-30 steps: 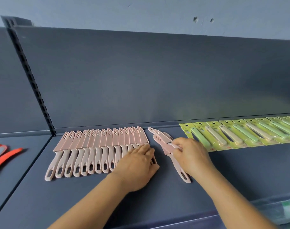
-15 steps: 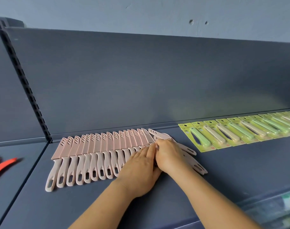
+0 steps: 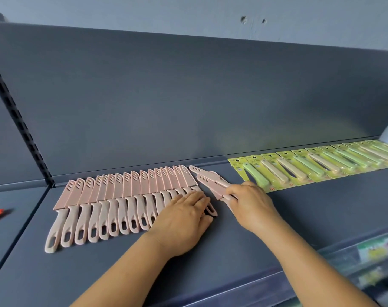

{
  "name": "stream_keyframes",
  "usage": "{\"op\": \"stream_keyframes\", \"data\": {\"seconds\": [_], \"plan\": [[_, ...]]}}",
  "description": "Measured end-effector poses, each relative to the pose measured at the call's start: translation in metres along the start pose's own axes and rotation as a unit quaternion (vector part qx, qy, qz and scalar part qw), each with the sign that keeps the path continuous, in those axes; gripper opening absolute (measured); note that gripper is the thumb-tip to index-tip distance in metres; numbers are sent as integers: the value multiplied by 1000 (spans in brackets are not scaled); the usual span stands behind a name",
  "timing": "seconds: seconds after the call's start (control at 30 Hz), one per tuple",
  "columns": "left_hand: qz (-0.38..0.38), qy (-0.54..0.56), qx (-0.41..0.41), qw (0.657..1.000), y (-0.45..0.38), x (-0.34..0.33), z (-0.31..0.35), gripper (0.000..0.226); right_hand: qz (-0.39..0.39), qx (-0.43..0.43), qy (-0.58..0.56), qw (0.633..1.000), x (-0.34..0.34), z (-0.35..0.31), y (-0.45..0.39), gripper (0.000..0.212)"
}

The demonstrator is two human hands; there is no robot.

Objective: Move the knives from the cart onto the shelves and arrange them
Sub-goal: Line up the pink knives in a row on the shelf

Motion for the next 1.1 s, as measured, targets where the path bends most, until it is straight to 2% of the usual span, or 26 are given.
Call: {"op": "stream_keyframes", "data": {"seconds": [0.37,0.43,0.5,0.57,0.63,0.87,0.97,1.1], "plan": [[-2,12,7,1000,2,0,0,52,4,6,152,988,10,-1,-13,28],[-6,11,9,1000,2,-1,0,53,20,-8,107,994,11,-4,-17,30],[-5,11,10,1000,1,-2,-1,53,29,-29,-3,999,10,-9,-20,34],[0,11,7,1000,1,-2,-1,52,13,-49,-113,992,7,-19,-22,41],[4,14,5,1000,1,-2,-1,52,-6,-56,-162,985,3,-28,-25,42],[1,25,2,1000,2,-1,-1,54,-9,-68,-171,983,-10,-50,-37,43],[1,27,-1,1000,2,1,0,62,-22,-70,-146,987,-16,-52,-39,42],[10,29,0,1000,3,2,0,53,-21,-43,-103,993,-13,-49,-31,25]]}}
Point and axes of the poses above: each hand's wrist, its own y-axis away from the middle knuckle, its own x-axis out of the back of the hand, z = x × y, the point moved 2 cm from there along -y, towards the middle knuckle, and after that the axes turned 2 degrees about x, right-handed, at the moved point
